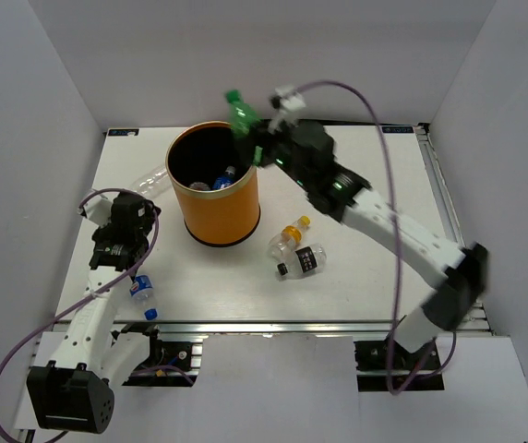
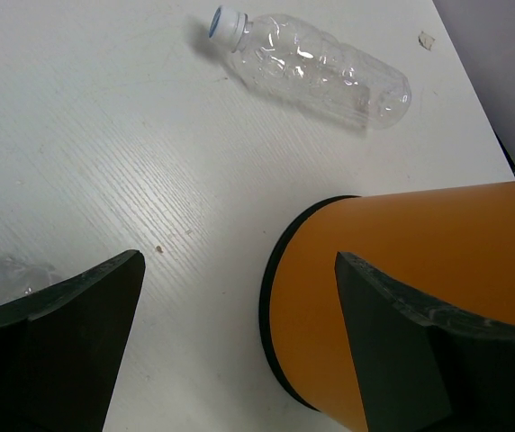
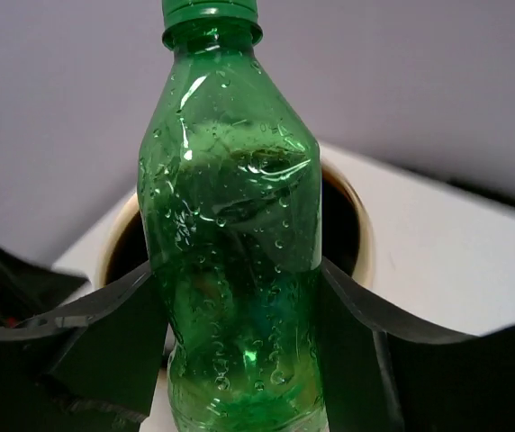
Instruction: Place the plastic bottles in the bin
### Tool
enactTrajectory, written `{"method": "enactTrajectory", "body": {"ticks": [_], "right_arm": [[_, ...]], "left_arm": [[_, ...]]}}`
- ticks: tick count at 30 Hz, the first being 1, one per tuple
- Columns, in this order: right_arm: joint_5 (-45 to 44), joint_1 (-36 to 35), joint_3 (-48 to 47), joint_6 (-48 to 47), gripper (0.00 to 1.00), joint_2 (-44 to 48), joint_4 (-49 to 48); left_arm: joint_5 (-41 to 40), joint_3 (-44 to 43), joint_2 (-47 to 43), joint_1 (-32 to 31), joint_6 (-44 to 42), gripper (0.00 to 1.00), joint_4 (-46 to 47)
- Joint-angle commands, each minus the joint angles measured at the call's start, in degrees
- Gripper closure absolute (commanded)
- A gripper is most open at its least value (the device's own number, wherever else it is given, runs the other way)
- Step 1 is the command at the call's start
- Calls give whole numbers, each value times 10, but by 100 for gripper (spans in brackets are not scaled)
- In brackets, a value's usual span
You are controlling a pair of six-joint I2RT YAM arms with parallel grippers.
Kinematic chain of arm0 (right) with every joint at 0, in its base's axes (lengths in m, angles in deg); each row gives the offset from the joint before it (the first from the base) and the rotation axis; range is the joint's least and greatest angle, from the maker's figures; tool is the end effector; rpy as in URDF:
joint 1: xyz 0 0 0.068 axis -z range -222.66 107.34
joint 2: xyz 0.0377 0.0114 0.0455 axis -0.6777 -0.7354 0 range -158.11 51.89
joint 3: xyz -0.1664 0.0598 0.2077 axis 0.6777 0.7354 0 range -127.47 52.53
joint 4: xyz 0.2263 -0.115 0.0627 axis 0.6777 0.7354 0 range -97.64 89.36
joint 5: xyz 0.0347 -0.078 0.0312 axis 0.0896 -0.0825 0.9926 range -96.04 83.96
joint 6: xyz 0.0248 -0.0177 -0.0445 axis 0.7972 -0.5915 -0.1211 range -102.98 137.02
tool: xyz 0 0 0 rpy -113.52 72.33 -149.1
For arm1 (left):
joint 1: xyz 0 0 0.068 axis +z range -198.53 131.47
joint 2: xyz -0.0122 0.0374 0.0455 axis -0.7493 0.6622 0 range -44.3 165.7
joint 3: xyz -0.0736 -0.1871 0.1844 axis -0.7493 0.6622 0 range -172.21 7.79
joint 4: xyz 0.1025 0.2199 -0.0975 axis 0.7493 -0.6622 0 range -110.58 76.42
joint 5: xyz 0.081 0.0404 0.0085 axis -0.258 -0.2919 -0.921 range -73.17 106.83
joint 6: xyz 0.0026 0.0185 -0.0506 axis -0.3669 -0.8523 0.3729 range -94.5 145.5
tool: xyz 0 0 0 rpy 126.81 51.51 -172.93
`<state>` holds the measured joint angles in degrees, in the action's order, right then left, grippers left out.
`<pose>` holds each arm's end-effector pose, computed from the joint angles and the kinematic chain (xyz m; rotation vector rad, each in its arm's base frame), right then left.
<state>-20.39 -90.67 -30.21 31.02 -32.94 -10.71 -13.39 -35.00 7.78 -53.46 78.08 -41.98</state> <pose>0.2418 0.2556 0.4293 -0.2685 1.5692 0.6571 0.1929 0.0014 0.2775 -1.1077 1.8163 0.0009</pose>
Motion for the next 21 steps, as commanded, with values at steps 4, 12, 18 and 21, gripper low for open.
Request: {"method": "enactTrajectory", "body": {"ticks": [4,12,18,21], "right_arm": [[101,-40,-382,-137,35,-276,148],[100,-46,-329,-137,11,-214,127],[58,-46,-169,-118,11,-74,114],[44,-46,-22,-123,11,25,98]], "left_arm": [[11,-1,-7,5,-10,2,4],[10,-4,0,5,-8,2,0],[18,-8,8,5,-7,2,0],[17,-7,11,5,-6,2,2]]}}
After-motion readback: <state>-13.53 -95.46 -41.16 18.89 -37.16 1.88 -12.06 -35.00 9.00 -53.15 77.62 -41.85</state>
